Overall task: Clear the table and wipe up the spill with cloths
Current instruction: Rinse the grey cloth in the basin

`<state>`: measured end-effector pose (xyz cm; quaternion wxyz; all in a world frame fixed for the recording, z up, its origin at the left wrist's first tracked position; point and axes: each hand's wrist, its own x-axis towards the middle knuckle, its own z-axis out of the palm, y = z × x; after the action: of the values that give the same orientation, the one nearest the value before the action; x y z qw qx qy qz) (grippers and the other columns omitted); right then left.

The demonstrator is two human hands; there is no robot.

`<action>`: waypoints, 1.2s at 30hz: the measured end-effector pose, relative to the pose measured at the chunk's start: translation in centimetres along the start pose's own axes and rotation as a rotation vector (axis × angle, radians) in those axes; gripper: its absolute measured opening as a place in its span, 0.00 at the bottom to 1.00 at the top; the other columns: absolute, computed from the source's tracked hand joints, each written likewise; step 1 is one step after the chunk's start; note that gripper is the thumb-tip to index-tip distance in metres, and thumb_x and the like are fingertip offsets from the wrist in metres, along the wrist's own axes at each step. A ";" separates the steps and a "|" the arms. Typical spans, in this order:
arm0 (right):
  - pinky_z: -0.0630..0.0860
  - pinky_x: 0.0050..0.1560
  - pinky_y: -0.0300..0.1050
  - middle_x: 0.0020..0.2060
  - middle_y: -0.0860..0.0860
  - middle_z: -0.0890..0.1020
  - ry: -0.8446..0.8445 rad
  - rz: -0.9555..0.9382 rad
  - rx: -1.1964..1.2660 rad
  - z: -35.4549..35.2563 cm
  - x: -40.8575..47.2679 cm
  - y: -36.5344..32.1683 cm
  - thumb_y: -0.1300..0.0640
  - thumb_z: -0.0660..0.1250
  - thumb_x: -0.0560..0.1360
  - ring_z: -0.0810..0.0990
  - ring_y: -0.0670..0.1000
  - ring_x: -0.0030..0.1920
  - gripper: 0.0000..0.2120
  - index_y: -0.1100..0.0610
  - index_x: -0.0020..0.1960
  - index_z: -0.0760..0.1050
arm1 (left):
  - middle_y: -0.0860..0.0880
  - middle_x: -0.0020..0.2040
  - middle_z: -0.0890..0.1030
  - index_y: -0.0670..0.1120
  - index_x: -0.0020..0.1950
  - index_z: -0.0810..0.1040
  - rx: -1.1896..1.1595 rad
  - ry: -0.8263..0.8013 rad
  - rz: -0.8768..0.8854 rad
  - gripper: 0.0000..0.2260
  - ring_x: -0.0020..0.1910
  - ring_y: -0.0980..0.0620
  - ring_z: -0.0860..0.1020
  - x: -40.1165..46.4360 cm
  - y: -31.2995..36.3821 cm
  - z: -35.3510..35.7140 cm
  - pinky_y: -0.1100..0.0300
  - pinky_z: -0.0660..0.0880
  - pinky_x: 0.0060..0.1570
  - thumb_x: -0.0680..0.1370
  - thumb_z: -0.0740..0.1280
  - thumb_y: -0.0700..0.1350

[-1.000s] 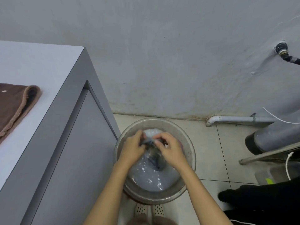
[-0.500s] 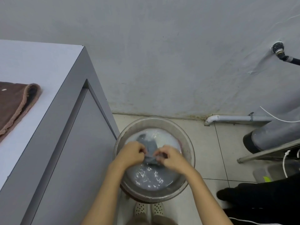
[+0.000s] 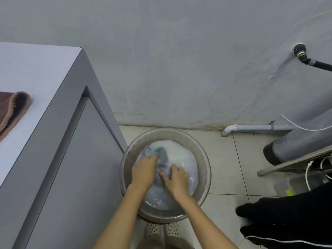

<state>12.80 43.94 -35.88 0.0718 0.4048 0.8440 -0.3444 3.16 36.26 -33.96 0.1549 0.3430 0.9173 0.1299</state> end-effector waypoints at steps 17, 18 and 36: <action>0.68 0.33 0.41 0.34 0.49 0.72 0.391 -0.326 0.764 -9.6 -1.5 -6.1 0.59 0.60 0.79 0.69 0.44 0.32 0.04 0.56 0.46 0.69 | 0.56 0.31 0.75 0.50 0.48 0.75 -0.694 0.274 0.182 0.05 0.33 0.62 0.73 0.0 4.0 -10.9 0.68 0.67 0.33 0.79 0.62 0.49; 0.68 0.33 0.41 0.33 0.49 0.72 0.375 -0.284 0.737 -9.0 -1.1 -5.5 0.58 0.60 0.79 0.69 0.44 0.31 0.04 0.56 0.45 0.69 | 0.55 0.32 0.76 0.49 0.48 0.76 -0.653 0.245 0.161 0.05 0.34 0.62 0.73 0.2 3.6 -10.1 0.67 0.68 0.36 0.79 0.63 0.49; 0.70 0.52 0.48 0.50 0.57 0.77 0.074 -0.127 0.024 -2.1 0.5 -0.5 0.61 0.60 0.76 0.74 0.58 0.54 0.09 0.53 0.39 0.73 | 0.46 0.61 0.71 0.46 0.63 0.70 0.047 0.012 0.103 0.12 0.59 0.46 0.67 1.2 0.2 1.6 0.57 0.66 0.56 0.81 0.56 0.45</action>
<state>12.46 45.41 -34.21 0.0135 0.3636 0.8658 -0.3434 2.97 37.38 -35.56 0.1347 0.3924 0.9022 0.1182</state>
